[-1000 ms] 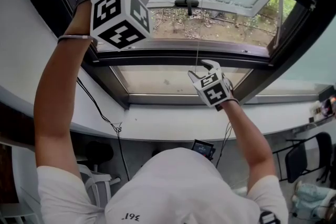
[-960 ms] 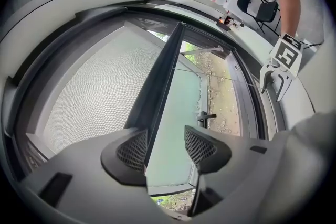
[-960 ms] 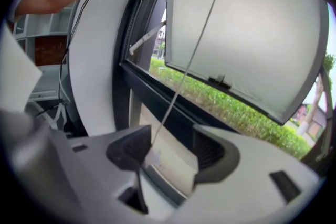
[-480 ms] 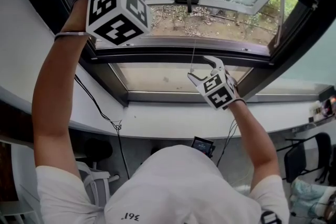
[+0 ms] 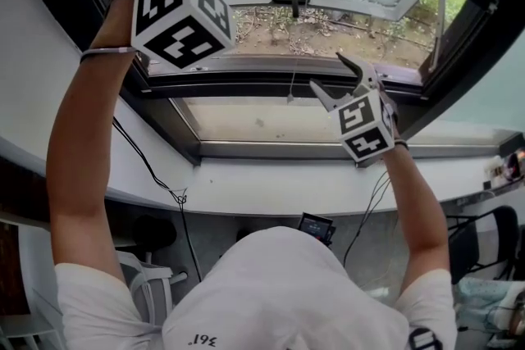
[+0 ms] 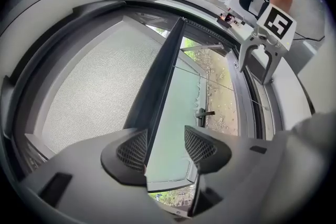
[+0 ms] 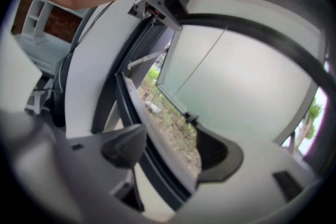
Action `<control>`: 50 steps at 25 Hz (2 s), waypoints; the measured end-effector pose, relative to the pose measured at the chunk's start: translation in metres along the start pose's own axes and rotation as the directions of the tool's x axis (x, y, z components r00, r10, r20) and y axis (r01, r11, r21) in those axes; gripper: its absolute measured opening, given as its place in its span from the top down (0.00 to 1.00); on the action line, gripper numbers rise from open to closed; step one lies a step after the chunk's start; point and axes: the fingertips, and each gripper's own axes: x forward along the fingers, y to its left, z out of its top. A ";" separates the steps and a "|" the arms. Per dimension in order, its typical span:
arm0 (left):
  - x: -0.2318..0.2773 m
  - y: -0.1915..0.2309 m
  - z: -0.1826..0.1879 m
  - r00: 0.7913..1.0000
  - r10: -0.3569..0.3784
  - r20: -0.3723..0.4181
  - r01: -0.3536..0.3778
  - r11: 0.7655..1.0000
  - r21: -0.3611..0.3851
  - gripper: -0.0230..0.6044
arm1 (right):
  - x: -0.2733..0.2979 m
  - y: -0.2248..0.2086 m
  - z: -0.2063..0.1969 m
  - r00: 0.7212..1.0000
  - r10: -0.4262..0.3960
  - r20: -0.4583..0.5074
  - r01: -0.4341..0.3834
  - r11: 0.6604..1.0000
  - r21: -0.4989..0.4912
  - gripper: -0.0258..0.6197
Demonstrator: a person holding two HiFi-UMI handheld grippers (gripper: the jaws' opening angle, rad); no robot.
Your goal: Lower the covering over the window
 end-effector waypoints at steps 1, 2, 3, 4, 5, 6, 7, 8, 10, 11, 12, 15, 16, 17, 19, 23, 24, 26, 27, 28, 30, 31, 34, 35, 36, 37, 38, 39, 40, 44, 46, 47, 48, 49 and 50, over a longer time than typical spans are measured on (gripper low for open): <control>0.000 0.000 -0.001 1.000 -0.003 -0.004 0.003 1.000 0.003 0.62 | -0.006 -0.013 0.013 0.999 -0.042 0.024 0.043 0.998 -0.037 0.48; -0.001 -0.001 -0.001 1.000 -0.005 -0.007 0.005 1.000 0.004 0.62 | -0.012 -0.026 0.025 0.995 -0.083 0.047 0.086 0.994 -0.070 0.48; -0.001 -0.001 -0.001 1.000 -0.006 -0.009 0.006 1.000 0.005 0.62 | -0.018 -0.039 0.037 0.991 -0.120 0.066 0.126 0.987 -0.099 0.48; -0.001 -0.001 -0.001 1.000 -0.008 -0.012 0.008 1.000 0.006 0.62 | -0.024 -0.052 0.047 0.985 -0.156 0.079 0.165 0.979 -0.122 0.48; -0.001 -0.001 -0.001 1.000 -0.009 -0.016 0.010 1.000 0.008 0.62 | -0.029 -0.065 0.056 0.977 -0.194 0.089 0.205 0.969 -0.141 0.48; 0.000 -0.001 -0.001 1.000 -0.011 -0.021 0.012 1.000 0.011 0.62 | -0.034 -0.078 0.065 0.967 -0.233 0.099 0.246 0.956 -0.158 0.48; 0.000 -0.001 -0.001 1.000 -0.014 -0.027 0.014 1.000 0.016 0.62 | -0.039 -0.092 0.074 0.955 -0.274 0.110 0.290 0.940 -0.181 0.48; 0.001 -0.001 -0.001 0.999 -0.016 -0.032 0.017 1.000 0.021 0.62 | -0.043 -0.105 0.082 0.941 -0.316 0.120 0.335 0.918 -0.212 0.48; 0.000 -0.001 -0.001 0.999 -0.022 -0.041 0.023 0.999 0.030 0.62 | -0.053 -0.131 0.098 0.905 -0.402 0.138 0.425 0.853 -0.303 0.48; 0.000 -0.001 -0.001 0.999 -0.023 -0.046 0.025 0.999 0.033 0.62 | -0.057 -0.145 0.106 0.885 -0.442 0.145 0.464 0.813 -0.353 0.48; 0.000 -0.001 -0.002 0.999 -0.023 -0.049 0.025 0.999 0.036 0.62 | -0.061 -0.157 0.112 0.866 -0.477 0.151 0.495 0.771 -0.400 0.48; 0.000 -0.001 -0.001 0.998 -0.019 -0.054 0.022 0.999 0.044 0.62 | -0.067 -0.188 0.117 0.825 -0.546 0.145 0.536 0.677 -0.504 0.50; 0.000 -0.002 0.000 0.998 -0.019 -0.054 0.022 0.999 0.045 0.62 | -0.068 -0.195 0.115 0.821 -0.556 0.134 0.534 0.662 -0.526 0.50; 0.000 -0.001 0.000 0.998 -0.019 -0.054 0.022 0.999 0.046 0.62 | -0.067 -0.200 0.113 0.818 -0.561 0.124 0.530 0.653 -0.541 0.55; 0.000 -0.001 0.000 0.998 -0.020 -0.055 0.022 0.999 0.045 0.62 | -0.067 -0.205 0.112 0.812 -0.571 0.121 0.528 0.631 -0.568 0.59; 0.000 -0.002 -0.001 0.998 -0.022 -0.052 0.024 0.999 0.047 0.62 | -0.068 -0.204 0.111 0.794 -0.593 0.133 0.533 0.574 -0.622 0.67; 0.000 -0.003 -0.001 0.998 -0.024 -0.055 0.027 0.998 0.049 0.62 | -0.067 -0.204 0.110 0.792 -0.596 0.131 0.530 0.565 -0.633 0.68; 0.000 -0.005 -0.002 0.998 -0.032 -0.060 0.035 0.998 0.051 0.62 | -0.067 -0.202 0.108 0.795 -0.595 0.116 0.516 0.564 -0.645 0.69; 0.000 -0.006 -0.003 0.997 -0.036 -0.062 0.040 0.998 0.051 0.62 | -0.066 -0.201 0.107 0.799 -0.592 0.107 0.509 0.571 -0.644 0.69; 0.000 -0.007 -0.003 0.997 -0.040 -0.065 0.043 0.998 0.051 0.62 | -0.066 -0.200 0.106 0.803 -0.588 0.099 0.503 0.579 -0.641 0.69; 0.000 -0.012 -0.004 0.996 -0.051 -0.071 0.054 0.997 0.050 0.62 | -0.065 -0.198 0.103 0.810 -0.580 0.084 0.491 0.595 -0.636 0.69; 0.000 -0.015 -0.004 0.995 -0.059 -0.075 0.063 0.997 0.049 0.62 | -0.064 -0.196 0.100 0.815 -0.574 0.073 0.482 0.604 -0.635 0.69; 0.002 -0.031 -0.009 0.992 -0.090 -0.086 0.095 0.994 0.051 0.62 | -0.059 -0.186 0.087 0.834 -0.551 0.033 0.441 0.629 -0.639 0.69; 0.003 -0.038 -0.012 0.991 -0.102 -0.088 0.107 0.993 0.049 0.62 | -0.057 -0.181 0.082 0.840 -0.542 0.019 0.425 0.636 -0.644 0.69; 0.004 -0.045 -0.014 0.989 -0.115 -0.091 0.120 0.992 0.047 0.62 | -0.054 -0.177 0.077 0.847 -0.532 0.003 0.407 0.644 -0.648 0.69; 0.005 -0.052 -0.017 0.987 -0.128 -0.095 0.133 0.990 0.047 0.62 | -0.051 -0.172 0.071 0.853 -0.521 -0.012 0.389 0.651 -0.652 0.69; 0.006 -0.059 -0.020 0.986 -0.137 -0.100 0.143 0.989 0.049 0.62 | -0.049 -0.168 0.065 0.858 -0.513 -0.025 0.374 0.656 -0.655 0.69; 0.006 -0.064 -0.022 0.984 -0.143 -0.104 0.149 0.988 0.052 0.62 | -0.047 -0.164 0.061 0.860 -0.510 -0.032 0.365 0.657 -0.659 0.69; 0.006 -0.067 -0.023 0.984 -0.145 -0.108 0.152 0.987 0.055 0.62 | -0.046 -0.162 0.058 0.860 -0.509 -0.034 0.362 0.656 -0.663 0.69; 0.005 -0.076 -0.025 0.980 -0.160 -0.116 0.168 0.984 0.056 0.62 | -0.045 -0.157 0.053 0.860 -0.509 -0.035 0.367 0.665 -0.651 0.69; 0.004 -0.077 -0.025 0.980 -0.158 -0.118 0.166 0.984 0.058 0.62 | -0.045 -0.155 0.052 0.858 -0.512 -0.031 0.375 0.667 -0.644 0.69; 0.004 -0.077 -0.025 0.980 -0.156 -0.120 0.164 0.985 0.059 0.62 | -0.045 -0.155 0.052 0.857 -0.514 -0.029 0.379 0.667 -0.641 0.69; 0.003 -0.077 -0.026 0.980 -0.155 -0.122 0.164 0.985 0.060 0.62 | -0.045 -0.155 0.052 0.856 -0.517 -0.028 0.382 0.669 -0.638 0.69; 0.003 -0.078 -0.026 0.980 -0.156 -0.124 0.165 0.984 0.062 0.62 | -0.046 -0.154 0.052 0.855 -0.518 -0.029 0.384 0.670 -0.635 0.69; 0.003 -0.079 -0.026 0.979 -0.158 -0.126 0.167 0.984 0.063 0.62 | -0.046 -0.153 0.051 0.855 -0.518 -0.032 0.384 0.671 -0.634 0.69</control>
